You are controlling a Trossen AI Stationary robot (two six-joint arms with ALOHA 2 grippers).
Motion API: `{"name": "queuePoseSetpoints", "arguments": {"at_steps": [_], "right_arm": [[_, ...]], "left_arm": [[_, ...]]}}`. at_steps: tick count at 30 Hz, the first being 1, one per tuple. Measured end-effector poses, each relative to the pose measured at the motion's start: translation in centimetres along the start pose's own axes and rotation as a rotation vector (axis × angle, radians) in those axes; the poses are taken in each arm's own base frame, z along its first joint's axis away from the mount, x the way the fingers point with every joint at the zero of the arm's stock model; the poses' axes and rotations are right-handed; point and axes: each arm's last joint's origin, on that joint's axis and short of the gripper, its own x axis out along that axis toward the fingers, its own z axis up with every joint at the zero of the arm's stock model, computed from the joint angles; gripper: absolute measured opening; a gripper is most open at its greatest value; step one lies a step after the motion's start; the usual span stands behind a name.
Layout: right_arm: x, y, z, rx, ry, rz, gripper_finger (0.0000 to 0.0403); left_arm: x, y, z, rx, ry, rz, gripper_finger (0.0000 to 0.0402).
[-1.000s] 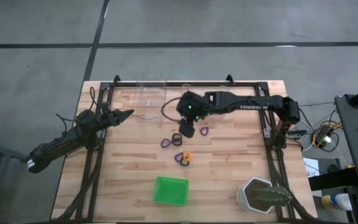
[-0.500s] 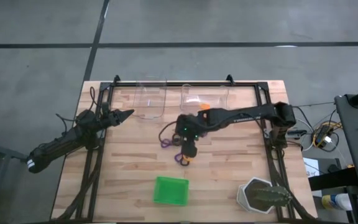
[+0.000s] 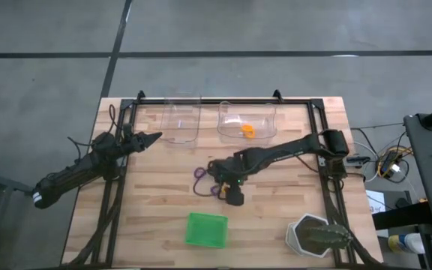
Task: Sort spring keychains
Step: Put the yellow spring keychain into the right transparent bin
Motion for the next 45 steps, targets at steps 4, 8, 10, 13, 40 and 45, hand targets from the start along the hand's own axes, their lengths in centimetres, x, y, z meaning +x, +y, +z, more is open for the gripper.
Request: {"name": "queuePoseSetpoints", "arguments": {"at_steps": [4,8,10,13,40,45], "right_arm": [[2.0,0.4,-0.4,-0.029,0.048,-0.001,0.0183],[3.5,0.6,-0.7,-0.071,0.081,-0.007,0.0181],[3.9,0.5,-0.7,-0.071,0.084,-0.011,0.0178],[4.4,0.3,-0.7,-0.072,0.09,-0.022,0.0173],[-2.9,1.7,2.1,-0.063,-0.008,-0.035,0.0013],[-6.5,2.3,3.1,-0.057,-0.064,-0.063,0.0013]], "left_arm": [[0.0,0.1,0.0,-0.001,0.004,0.006,0.0],[0.0,0.1,-0.1,-0.001,0.007,0.011,0.0],[0.0,0.1,-0.1,-0.001,0.007,0.011,0.0],[0.0,0.1,-0.1,-0.001,0.007,0.011,0.0],[0.0,0.1,-0.1,-0.01,0.009,0.014,0.0],[0.0,0.1,-0.1,-0.01,0.009,0.015,0.0]]}}
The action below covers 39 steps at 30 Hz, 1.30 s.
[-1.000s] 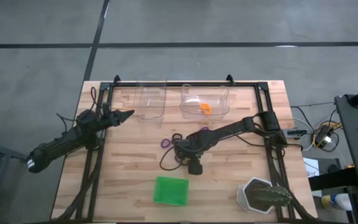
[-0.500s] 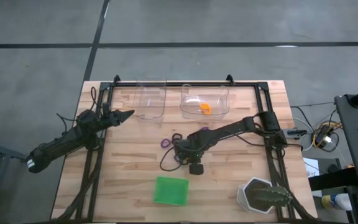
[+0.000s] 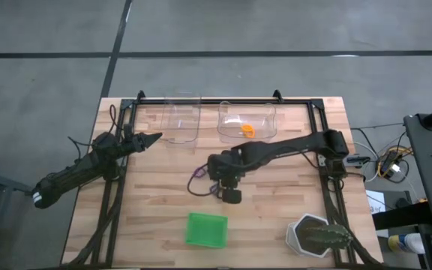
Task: Sort spring keychains
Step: Put the yellow spring keychain into the right transparent bin
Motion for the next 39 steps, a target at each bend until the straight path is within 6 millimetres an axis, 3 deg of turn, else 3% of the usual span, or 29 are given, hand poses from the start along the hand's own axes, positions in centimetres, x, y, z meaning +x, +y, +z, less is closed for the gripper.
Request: {"name": "queuePoseSetpoints", "arguments": {"at_steps": [6,12,28,39], "right_arm": [[-3.1,-0.2,1.1,-0.012,-0.04,-0.05,0.0012],[-4.0,-2.7,1.4,0.045,-0.024,-0.09,0.0011],[-6.1,-13.2,0.5,0.24,0.013,-0.187,0.0011],[-7.3,-21.3,-1.4,0.444,0.009,-0.248,0.0012]], "left_arm": [[0.0,0.0,0.0,0.0,0.002,0.003,0.0],[0.0,0.0,0.0,-0.001,0.003,0.005,0.0],[0.0,0.1,0.0,0.0,0.003,0.005,0.0],[0.0,0.1,0.0,0.0,0.003,0.006,0.0]]}}
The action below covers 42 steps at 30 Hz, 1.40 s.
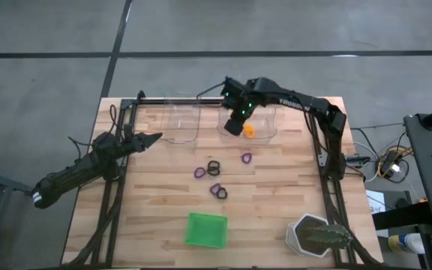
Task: Sort spring keychains
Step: Put the yellow spring keychain into the right transparent bin, then put the middle black spring keychain into the left transparent bin
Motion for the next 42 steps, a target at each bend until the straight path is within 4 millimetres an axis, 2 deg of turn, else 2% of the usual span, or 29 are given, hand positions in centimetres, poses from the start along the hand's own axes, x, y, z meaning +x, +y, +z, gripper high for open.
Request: {"name": "queuePoseSetpoints", "arguments": {"at_steps": [2,5,14,20,27,33,42], "right_arm": [[0.4,-1.4,0.1,0.038,0.015,0.007,0.0012],[1.1,-2.4,0.2,0.067,0.034,0.008,0.0012],[5.3,-3.1,-1.5,0.074,0.138,0.001,0.0013],[8.4,-3.9,-2.8,0.108,0.144,0.009,0.0013],[9.6,-4.3,-3.8,0.131,0.174,0.005,0.0017],[9.7,-4.4,-3.7,0.134,0.159,-0.022,0.0056],[8.9,-4.3,-3.3,0.129,0.145,-0.016,0.0168]], "left_arm": [[0.0,0.0,0.0,0.0,0.0,0.0,0.0],[0.0,0.0,0.0,0.0,0.0,0.0,0.0],[0.0,0.0,0.0,0.0,0.001,0.001,0.0],[0.0,0.0,0.0,0.0,-0.002,0.005,0.0],[0.0,0.0,0.0,0.0,-0.001,0.005,0.0],[0.0,0.0,0.0,0.0,-0.001,0.005,0.0],[0.0,0.0,0.0,-0.039,-0.002,0.004,0.0]]}}
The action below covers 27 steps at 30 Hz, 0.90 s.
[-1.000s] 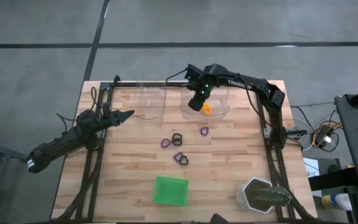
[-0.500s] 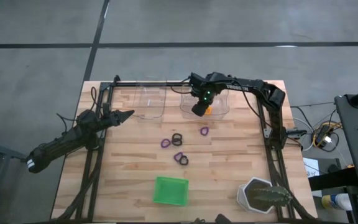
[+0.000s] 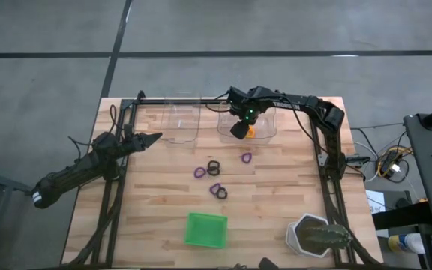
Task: Sort spring keychains
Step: Put the middle black spring keychain into the left transparent bin
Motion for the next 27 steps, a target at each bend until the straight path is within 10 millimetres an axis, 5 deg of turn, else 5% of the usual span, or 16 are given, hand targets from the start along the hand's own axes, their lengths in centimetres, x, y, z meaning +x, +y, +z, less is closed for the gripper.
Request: {"name": "queuePoseSetpoints", "arguments": {"at_steps": [9,21,27], "right_arm": [[-5.0,2.8,0.4,-0.046,-0.125,0.04,0.0207],[-11.4,8.5,-1.4,-0.13,-0.404,0.158,0.0205],[-15.0,10.8,-3.0,-0.163,-0.602,0.251,0.0205]], "left_arm": [[-0.2,-1.2,0.6,-0.09,-0.008,-0.059,0.0019],[-0.5,-5.3,2.9,-0.066,-0.019,-0.125,0.0165],[1.0,-8.3,4.6,0.031,0.058,-0.109,0.0196]]}}
